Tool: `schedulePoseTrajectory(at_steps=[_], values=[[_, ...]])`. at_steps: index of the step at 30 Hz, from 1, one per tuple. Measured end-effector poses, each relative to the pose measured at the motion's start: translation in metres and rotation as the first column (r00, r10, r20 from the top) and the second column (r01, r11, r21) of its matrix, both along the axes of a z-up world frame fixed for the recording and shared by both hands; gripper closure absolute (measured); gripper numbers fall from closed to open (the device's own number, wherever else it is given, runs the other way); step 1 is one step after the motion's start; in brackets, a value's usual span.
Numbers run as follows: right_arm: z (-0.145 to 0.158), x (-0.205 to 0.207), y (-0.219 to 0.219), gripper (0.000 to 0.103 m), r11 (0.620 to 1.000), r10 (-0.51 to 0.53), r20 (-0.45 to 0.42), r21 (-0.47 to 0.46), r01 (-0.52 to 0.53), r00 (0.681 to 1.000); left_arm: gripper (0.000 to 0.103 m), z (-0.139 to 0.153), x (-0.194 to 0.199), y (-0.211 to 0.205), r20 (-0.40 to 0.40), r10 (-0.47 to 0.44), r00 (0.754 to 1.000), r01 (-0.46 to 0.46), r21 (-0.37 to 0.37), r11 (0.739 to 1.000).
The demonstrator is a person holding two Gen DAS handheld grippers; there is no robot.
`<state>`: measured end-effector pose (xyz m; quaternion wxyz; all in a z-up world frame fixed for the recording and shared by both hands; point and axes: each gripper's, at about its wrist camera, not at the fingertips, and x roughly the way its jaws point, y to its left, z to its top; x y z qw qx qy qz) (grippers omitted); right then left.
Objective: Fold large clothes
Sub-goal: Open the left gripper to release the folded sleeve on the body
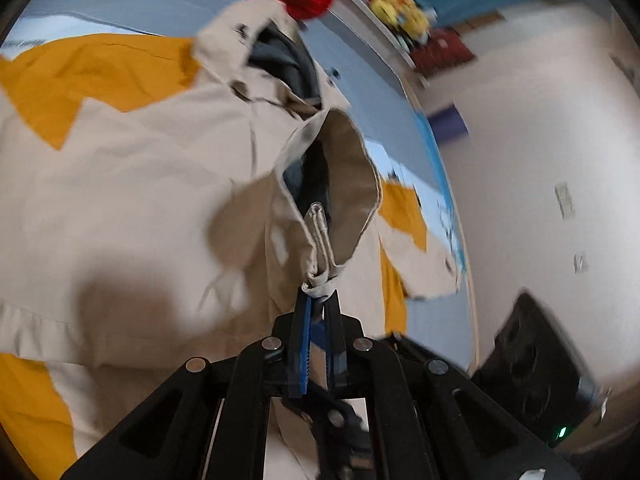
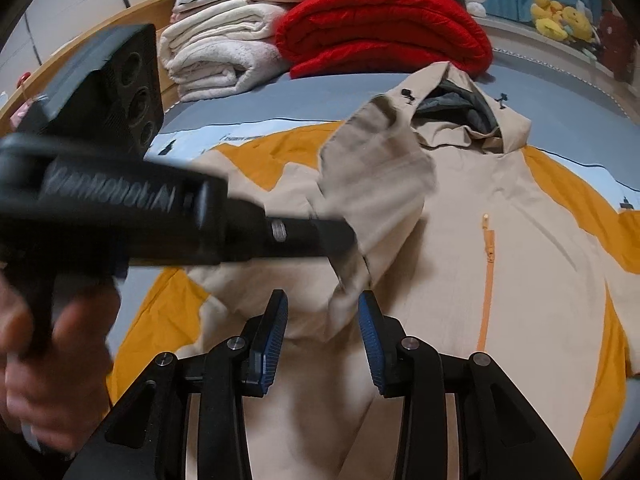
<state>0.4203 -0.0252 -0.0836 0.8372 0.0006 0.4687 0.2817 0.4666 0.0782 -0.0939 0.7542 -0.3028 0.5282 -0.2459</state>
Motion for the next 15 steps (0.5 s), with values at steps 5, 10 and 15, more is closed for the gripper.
schedulePoseTrajectory(at_steps=[5, 10, 15], values=[[-0.008, 0.012, -0.011, 0.065, 0.996, -0.083, -0.033, -0.014, 0.083, 0.996, 0.097, -0.001, -0.011, 0.008, -0.021, -0.015, 1.0, 0.015, -0.032, 0.999], [-0.018, 0.029, -0.035, 0.088, 0.98, -0.199, -0.1, -0.005, 0.2, 0.975, 0.092, 0.01, -0.011, 0.036, 0.014, 0.104, 0.994, -0.105, 0.01, 0.994], [-0.031, 0.042, -0.065, 0.095, 0.95, -0.304, -0.185, 0.016, 0.312, 0.934, 0.092, 0.029, -0.014, 0.083, 0.115, 0.329, 0.937, -0.346, 0.18, 0.921]])
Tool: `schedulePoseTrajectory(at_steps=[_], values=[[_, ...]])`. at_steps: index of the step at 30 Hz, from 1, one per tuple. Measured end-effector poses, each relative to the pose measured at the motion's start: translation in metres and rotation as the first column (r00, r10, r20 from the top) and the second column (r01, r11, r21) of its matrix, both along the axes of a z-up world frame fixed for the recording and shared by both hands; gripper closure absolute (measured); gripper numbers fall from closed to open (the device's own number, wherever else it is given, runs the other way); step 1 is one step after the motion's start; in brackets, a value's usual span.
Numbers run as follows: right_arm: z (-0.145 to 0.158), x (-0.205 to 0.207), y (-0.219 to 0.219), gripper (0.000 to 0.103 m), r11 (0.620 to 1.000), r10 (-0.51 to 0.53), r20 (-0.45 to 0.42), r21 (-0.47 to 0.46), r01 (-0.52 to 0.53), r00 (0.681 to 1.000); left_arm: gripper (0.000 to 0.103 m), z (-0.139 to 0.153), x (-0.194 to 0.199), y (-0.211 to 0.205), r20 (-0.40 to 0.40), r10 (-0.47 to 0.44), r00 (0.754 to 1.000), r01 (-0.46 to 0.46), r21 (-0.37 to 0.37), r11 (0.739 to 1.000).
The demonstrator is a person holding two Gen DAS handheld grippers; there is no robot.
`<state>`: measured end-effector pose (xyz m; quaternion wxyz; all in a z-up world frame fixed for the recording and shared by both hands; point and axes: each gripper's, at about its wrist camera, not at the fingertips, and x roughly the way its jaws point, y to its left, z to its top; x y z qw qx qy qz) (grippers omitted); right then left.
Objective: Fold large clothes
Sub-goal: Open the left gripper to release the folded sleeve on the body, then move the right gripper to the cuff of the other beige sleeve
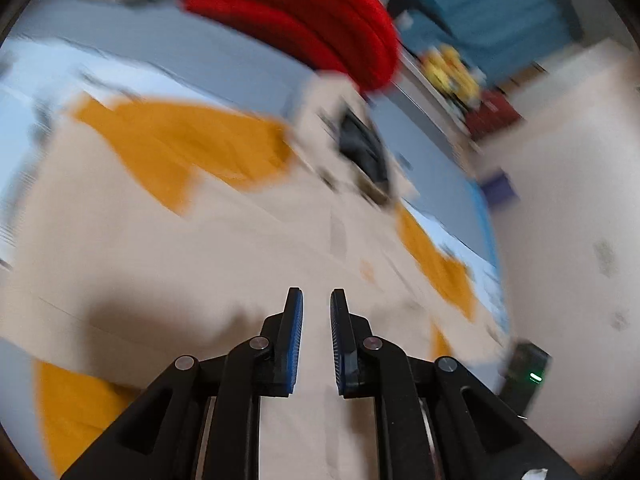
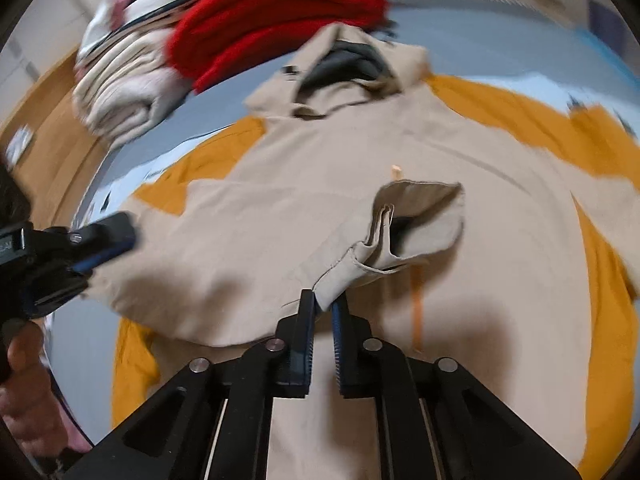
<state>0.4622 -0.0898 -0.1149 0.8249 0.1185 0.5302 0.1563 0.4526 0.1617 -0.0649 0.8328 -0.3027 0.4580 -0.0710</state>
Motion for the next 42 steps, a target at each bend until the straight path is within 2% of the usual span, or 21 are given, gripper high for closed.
schedulePoseTrajectory(at_steps=[2, 4, 6, 8, 9, 11, 16, 20, 23, 24, 26, 28, 29, 30, 31, 32, 33, 35, 36, 39, 42], values=[[0.0, 0.003, -0.012, 0.096, 0.999, -0.049, -0.004, 0.009, 0.049, 0.999, 0.092, 0.01, -0.004, 0.019, 0.033, 0.092, 0.995, -0.094, 0.091, 0.991], [0.002, 0.006, -0.026, 0.097, 0.996, -0.094, 0.007, 0.008, 0.094, 0.996, 0.092, 0.016, -0.007, 0.037, 0.048, 0.161, 0.986, -0.165, 0.118, 0.979], [0.007, 0.009, -0.04, 0.097, 0.989, -0.145, 0.027, 0.003, 0.145, 0.989, 0.092, 0.016, -0.009, 0.052, 0.038, 0.219, 0.975, -0.222, 0.143, 0.964], [0.012, 0.009, -0.057, 0.097, 0.977, -0.211, 0.045, -0.009, 0.212, 0.976, 0.092, 0.01, -0.01, 0.063, 0.001, 0.256, 0.967, -0.25, 0.204, 0.946], [0.014, 0.01, -0.068, 0.097, 0.966, -0.255, 0.053, -0.02, 0.256, 0.966, 0.092, 0.004, -0.009, 0.066, -0.032, 0.265, 0.964, -0.25, 0.242, 0.938], [0.015, 0.013, -0.089, 0.097, 0.941, -0.335, 0.058, -0.036, 0.338, 0.94, 0.092, -0.008, -0.007, 0.067, -0.085, 0.268, 0.96, -0.238, 0.267, 0.934], [0.013, 0.019, -0.136, 0.097, 0.869, -0.49, 0.052, -0.054, 0.492, 0.87, 0.089, -0.034, 0.0, 0.051, -0.178, 0.198, 0.964, -0.147, 0.261, 0.954], [0.012, 0.024, -0.156, 0.097, 0.856, -0.515, 0.031, -0.028, 0.516, 0.857, 0.083, -0.054, 0.003, 0.035, -0.243, 0.128, 0.962, -0.058, 0.276, 0.959], [0.007, 0.026, -0.166, 0.091, 0.853, -0.522, -0.006, -0.026, 0.522, 0.853, 0.08, -0.077, 0.003, 0.031, -0.331, 0.117, 0.936, -0.02, 0.281, 0.959], [0.007, 0.024, -0.17, 0.088, 0.837, -0.545, 0.002, -0.047, 0.545, 0.838, 0.08, -0.085, 0.001, 0.032, -0.356, 0.126, 0.926, -0.023, 0.28, 0.96], [0.01, 0.019, -0.183, 0.08, 0.781, -0.616, 0.038, -0.097, 0.617, 0.786, 0.08, -0.093, -0.001, 0.035, -0.381, 0.148, 0.913, -0.042, 0.273, 0.961], [0.015, 0.013, -0.196, 0.067, 0.719, -0.682, 0.07, -0.118, 0.685, 0.728, 0.08, -0.091, -0.002, 0.034, -0.378, 0.156, 0.913, -0.048, 0.279, 0.959], [0.017, 0.011, -0.203, 0.067, 0.698, -0.703, 0.081, -0.108, 0.708, 0.706, 0.08, -0.087, -0.002, 0.032, -0.367, 0.154, 0.917, -0.044, 0.292, 0.955], [0.018, 0.011, -0.206, 0.067, 0.701, -0.703, 0.08, -0.088, 0.708, 0.706, 0.08, -0.082, -0.001, 0.028, -0.35, 0.147, 0.925, -0.036, 0.305, 0.952], [0.017, 0.015, -0.207, 0.067, 0.722, -0.687, 0.066, -0.058, 0.69, 0.724, 0.08, -0.077, 0.0, 0.025, -0.331, 0.133, 0.934, -0.024, 0.312, 0.95], [0.012, 0.024, -0.204, 0.067, 0.771, -0.636, 0.028, -0.006, 0.637, 0.771, 0.08, -0.075, 0.001, 0.021, -0.321, 0.115, 0.94, -0.01, 0.313, 0.95], [0.007, 0.031, -0.202, 0.067, 0.802, -0.596, -0.005, 0.033, 0.596, 0.803, 0.078, -0.078, 0.001, 0.02, -0.322, 0.105, 0.941, 0.0, 0.312, 0.95], [-0.007, 0.042, -0.197, 0.067, 0.84, -0.526, -0.087, 0.1, 0.533, 0.846, 0.076, -0.089, 0.002, 0.02, -0.355, 0.099, 0.93, 0.018, 0.312, 0.95], [-0.016, 0.046, -0.195, 0.067, 0.85, -0.5, -0.135, 0.111, 0.514, 0.856, 0.075, -0.097, 0.002, 0.02, -0.379, 0.102, 0.92, 0.022, 0.31, 0.951], [-0.044, 0.048, -0.197, 0.067, 0.851, -0.497, -0.245, 0.048, 0.522, 0.832, 0.075, -0.107, 0.0, 0.022, -0.412, 0.106, 0.905, 0.019, 0.288, 0.957], [-0.058, 0.044, -0.21, 0.067, 0.824, -0.538, -0.292, 0.015, 0.566, 0.791, 0.074, -0.093, 0.0, 0.018, -0.377, 0.094, 0.921, 0.025, 0.298, 0.954]])
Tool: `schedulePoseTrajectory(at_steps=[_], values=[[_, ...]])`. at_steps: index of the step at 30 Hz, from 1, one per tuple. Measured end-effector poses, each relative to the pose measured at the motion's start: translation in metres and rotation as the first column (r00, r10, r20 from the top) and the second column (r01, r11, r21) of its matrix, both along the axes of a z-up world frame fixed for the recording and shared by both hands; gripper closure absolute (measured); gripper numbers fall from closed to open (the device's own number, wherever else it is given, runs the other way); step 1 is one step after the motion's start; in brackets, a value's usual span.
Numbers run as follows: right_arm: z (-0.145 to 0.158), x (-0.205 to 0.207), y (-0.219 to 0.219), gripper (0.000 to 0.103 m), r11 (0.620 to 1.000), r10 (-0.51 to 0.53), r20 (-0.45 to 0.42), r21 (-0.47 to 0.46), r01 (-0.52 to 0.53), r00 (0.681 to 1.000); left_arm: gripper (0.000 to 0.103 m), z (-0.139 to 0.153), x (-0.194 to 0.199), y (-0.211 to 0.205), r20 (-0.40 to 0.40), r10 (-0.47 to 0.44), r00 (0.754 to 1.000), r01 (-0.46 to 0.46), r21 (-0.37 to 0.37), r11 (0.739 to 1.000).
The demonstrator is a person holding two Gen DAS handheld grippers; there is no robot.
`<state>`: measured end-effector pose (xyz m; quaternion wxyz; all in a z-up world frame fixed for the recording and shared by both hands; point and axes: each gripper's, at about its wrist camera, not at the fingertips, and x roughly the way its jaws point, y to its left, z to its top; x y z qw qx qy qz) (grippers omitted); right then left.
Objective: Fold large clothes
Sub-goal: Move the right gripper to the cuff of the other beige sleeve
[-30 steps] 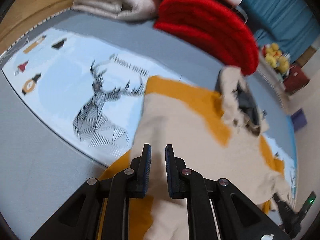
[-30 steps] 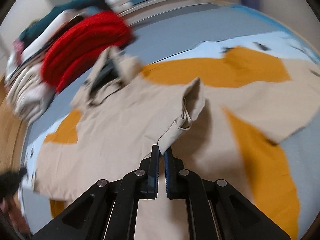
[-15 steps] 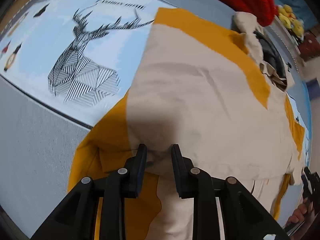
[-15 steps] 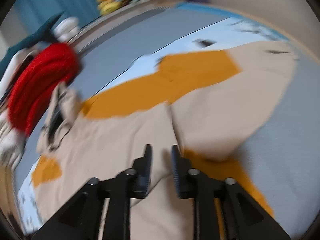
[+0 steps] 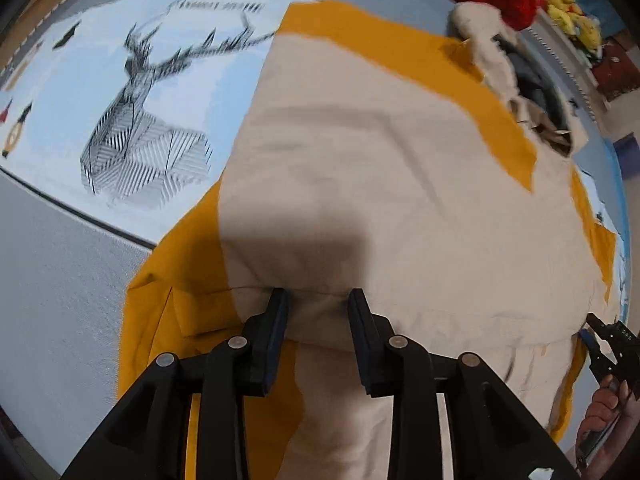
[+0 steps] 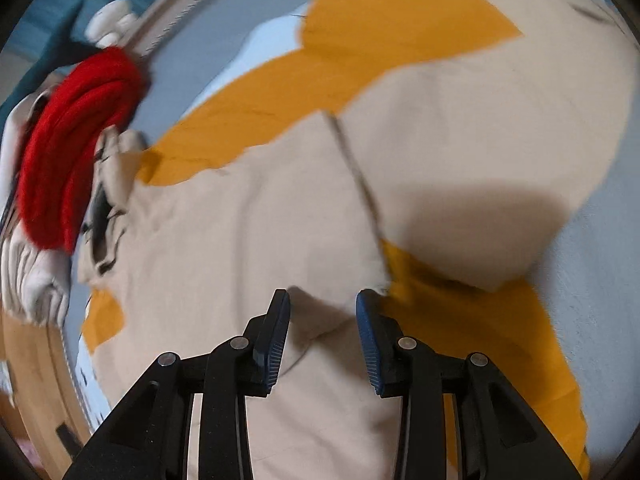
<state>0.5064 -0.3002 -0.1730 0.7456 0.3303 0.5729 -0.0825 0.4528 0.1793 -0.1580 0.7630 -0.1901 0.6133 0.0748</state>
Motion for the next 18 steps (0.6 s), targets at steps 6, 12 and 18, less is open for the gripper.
schedulePoseTrajectory(at_steps=[6, 12, 18], values=[[0.024, 0.0, 0.001, 0.067, 0.996, 0.039, 0.056, -0.079, -0.034, 0.998, 0.073, 0.011, -0.001, -0.009, 0.031, -0.032, 0.999, 0.032, 0.01, 0.999], [0.064, -0.006, -0.003, 0.067, 0.977, 0.085, 0.144, -0.206, -0.054, 0.986, 0.073, 0.034, -0.006, -0.025, 0.084, -0.083, 0.993, 0.079, 0.054, 0.995], [0.1, -0.023, -0.009, 0.067, 0.939, 0.142, 0.215, -0.339, -0.062, 0.966, 0.073, 0.055, -0.024, -0.046, 0.135, -0.13, 0.982, 0.116, 0.108, 0.987]])
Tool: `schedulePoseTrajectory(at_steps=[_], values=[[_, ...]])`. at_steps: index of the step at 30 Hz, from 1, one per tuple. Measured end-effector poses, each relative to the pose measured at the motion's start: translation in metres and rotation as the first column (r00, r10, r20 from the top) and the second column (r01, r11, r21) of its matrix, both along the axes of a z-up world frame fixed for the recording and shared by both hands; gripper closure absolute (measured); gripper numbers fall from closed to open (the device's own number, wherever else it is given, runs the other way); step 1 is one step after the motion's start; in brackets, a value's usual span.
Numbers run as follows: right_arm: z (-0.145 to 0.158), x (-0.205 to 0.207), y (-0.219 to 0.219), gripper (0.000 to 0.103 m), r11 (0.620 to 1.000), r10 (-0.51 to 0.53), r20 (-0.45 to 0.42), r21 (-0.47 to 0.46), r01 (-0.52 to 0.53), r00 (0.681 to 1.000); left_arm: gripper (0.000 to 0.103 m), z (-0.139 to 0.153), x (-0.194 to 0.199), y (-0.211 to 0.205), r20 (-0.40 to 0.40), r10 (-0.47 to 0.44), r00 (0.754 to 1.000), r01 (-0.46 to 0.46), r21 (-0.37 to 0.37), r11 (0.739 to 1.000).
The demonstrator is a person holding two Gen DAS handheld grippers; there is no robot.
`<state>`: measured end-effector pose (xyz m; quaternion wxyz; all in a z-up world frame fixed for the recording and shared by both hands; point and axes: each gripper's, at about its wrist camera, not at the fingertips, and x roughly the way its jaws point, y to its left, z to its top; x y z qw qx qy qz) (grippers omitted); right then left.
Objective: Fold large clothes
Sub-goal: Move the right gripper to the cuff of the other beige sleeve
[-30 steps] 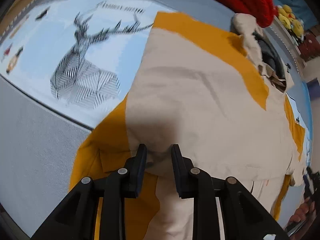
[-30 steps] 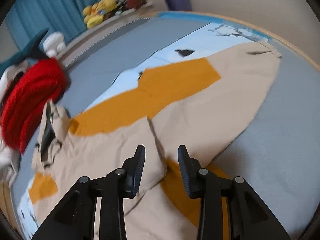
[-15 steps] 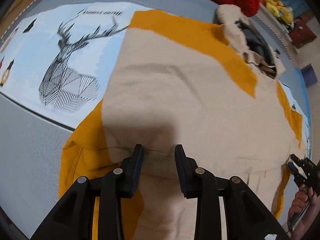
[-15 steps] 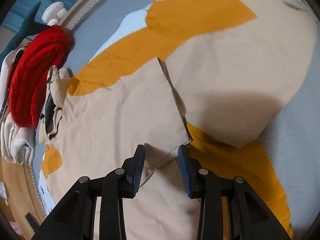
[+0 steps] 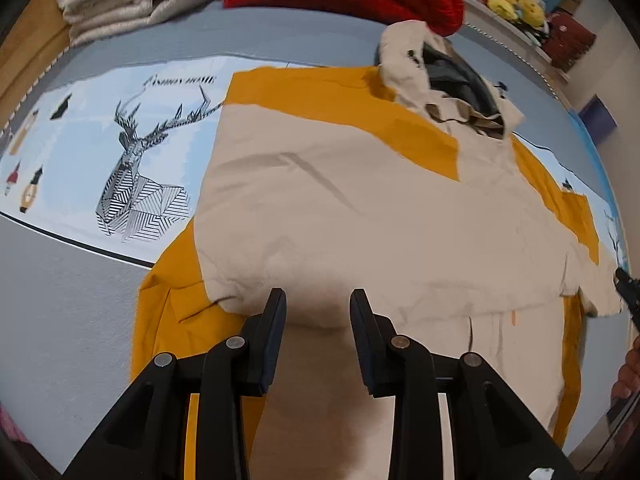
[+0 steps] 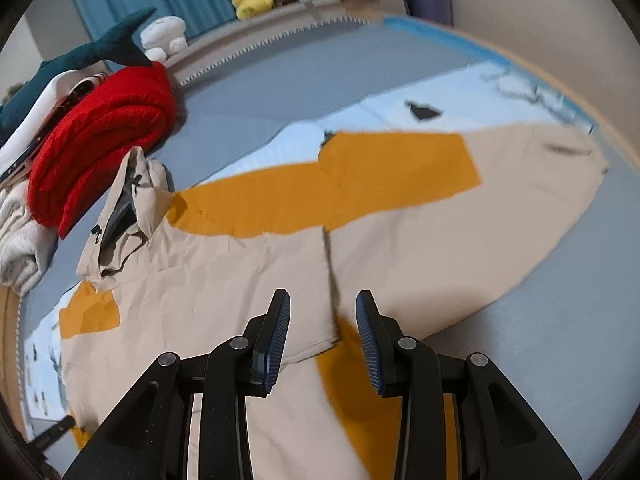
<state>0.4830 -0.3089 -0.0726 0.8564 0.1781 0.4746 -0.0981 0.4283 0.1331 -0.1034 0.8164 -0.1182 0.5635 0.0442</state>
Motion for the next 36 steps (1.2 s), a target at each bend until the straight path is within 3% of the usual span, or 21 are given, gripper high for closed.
schedulePoseTrajectory(at_steps=[9, 16, 18, 24, 31, 36], values=[[0.03, -0.032, -0.032, 0.067, 1.0, 0.001, 0.08, -0.009, 0.0, 0.997, 0.073, 0.009, -0.025, -0.034, 0.036, -0.064, 0.997, 0.064, 0.002, 0.998], [0.032, -0.051, -0.103, 0.069, 0.995, -0.091, 0.118, -0.018, 0.094, 0.989, 0.073, 0.005, -0.026, -0.047, 0.031, -0.086, 0.996, 0.087, -0.011, 0.996], [0.029, -0.056, -0.131, 0.076, 0.99, -0.128, 0.121, -0.045, 0.134, 0.984, 0.073, 0.005, -0.024, -0.047, 0.031, -0.087, 0.996, 0.088, -0.016, 0.996], [0.018, -0.063, -0.213, 0.076, 0.957, -0.277, 0.121, -0.052, 0.285, 0.953, 0.073, 0.0, -0.015, -0.042, 0.024, -0.067, 0.997, 0.068, -0.045, 0.997], [-0.015, -0.063, -0.281, 0.075, 0.931, -0.365, 0.064, 0.042, 0.363, 0.929, 0.073, -0.008, 0.0, -0.039, 0.004, -0.067, 0.998, 0.068, -0.061, 0.996], [-0.045, -0.057, -0.306, 0.075, 0.915, -0.396, 0.024, 0.093, 0.393, 0.918, 0.073, -0.016, 0.011, -0.04, -0.013, -0.07, 0.997, 0.068, -0.086, 0.994]])
